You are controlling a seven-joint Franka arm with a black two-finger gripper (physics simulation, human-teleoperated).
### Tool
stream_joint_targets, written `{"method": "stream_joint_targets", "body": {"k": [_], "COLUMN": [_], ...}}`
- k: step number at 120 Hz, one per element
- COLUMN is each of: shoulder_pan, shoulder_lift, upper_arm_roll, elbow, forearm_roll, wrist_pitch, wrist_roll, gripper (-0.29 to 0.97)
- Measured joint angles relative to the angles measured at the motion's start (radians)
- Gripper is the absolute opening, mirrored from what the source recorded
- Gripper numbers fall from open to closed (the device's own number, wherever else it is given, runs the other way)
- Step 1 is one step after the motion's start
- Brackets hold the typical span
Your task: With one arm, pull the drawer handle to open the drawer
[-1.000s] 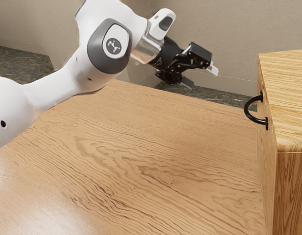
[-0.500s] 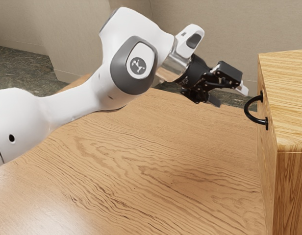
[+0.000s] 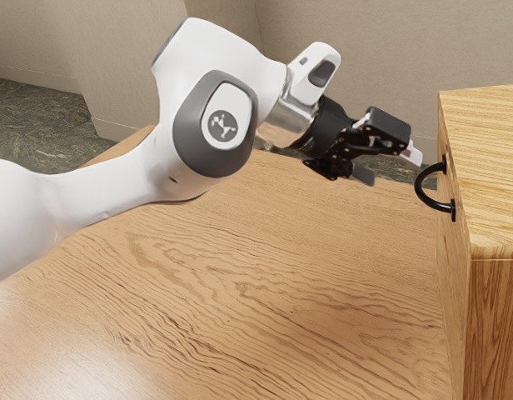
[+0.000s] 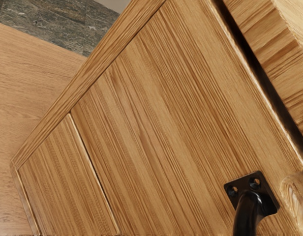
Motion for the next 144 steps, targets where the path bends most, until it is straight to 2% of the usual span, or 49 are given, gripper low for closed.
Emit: {"method": "stream_joint_targets", "body": {"k": [80,120,144], "shoulder_pan": [-0.020,0.054,0.057], "shoulder_lift": [0.011,-0.171,-0.281], "upper_arm_roll": [-0.020,-0.010,-0.010], "elbow": [-0.044,-0.249,-0.377], "forearm_roll": [0.000,-0.003,-0.029], "wrist_pitch": [0.020,0.024,0.050], "wrist_roll": [-0.002,-0.004,-0.003], "gripper": [0.66,0.66,0.65]}}
